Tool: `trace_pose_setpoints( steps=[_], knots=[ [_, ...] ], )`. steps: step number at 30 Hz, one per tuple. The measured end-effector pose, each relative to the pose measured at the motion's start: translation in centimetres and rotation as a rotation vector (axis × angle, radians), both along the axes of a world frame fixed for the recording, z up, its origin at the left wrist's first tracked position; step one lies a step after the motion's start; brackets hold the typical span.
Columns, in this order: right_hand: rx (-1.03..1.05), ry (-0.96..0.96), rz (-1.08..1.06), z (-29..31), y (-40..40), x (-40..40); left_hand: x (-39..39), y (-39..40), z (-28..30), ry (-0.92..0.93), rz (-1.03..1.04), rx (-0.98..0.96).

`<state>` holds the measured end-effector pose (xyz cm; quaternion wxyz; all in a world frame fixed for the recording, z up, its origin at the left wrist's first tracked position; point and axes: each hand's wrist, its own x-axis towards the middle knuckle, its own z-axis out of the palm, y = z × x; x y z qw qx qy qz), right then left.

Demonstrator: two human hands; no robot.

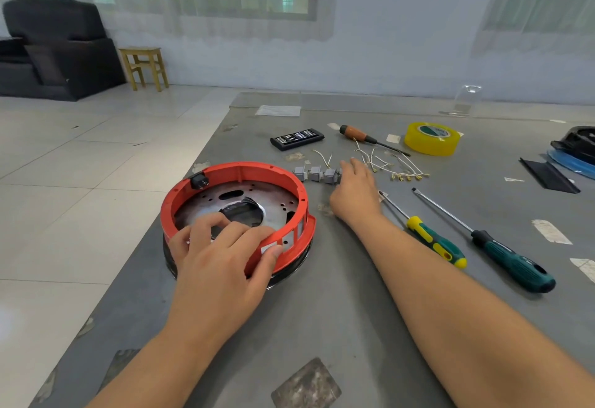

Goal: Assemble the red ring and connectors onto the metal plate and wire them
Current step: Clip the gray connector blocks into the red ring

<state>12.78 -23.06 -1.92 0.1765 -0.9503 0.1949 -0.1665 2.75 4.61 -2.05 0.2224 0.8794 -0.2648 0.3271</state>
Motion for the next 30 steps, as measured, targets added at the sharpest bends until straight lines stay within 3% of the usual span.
trace_pose_setpoints(
  steps=[3,15,21,30],
  knots=[
    [-0.043,0.079,0.005,-0.6,-0.4,1.1,0.0,0.0,-0.2,0.012,-0.007,-0.013],
    [0.036,-0.150,-0.083,-0.5,0.5,-1.7,0.0,0.4,-0.1,0.022,-0.057,-0.035],
    [0.309,-0.419,0.134,-0.2,2.1,-7.2,0.1,0.7,-0.2,0.041,-0.089,-0.019],
    [0.674,-0.525,0.475,0.3,6.2,-16.0,-0.7,0.9,-0.4,0.035,-0.171,0.036]
  ],
)
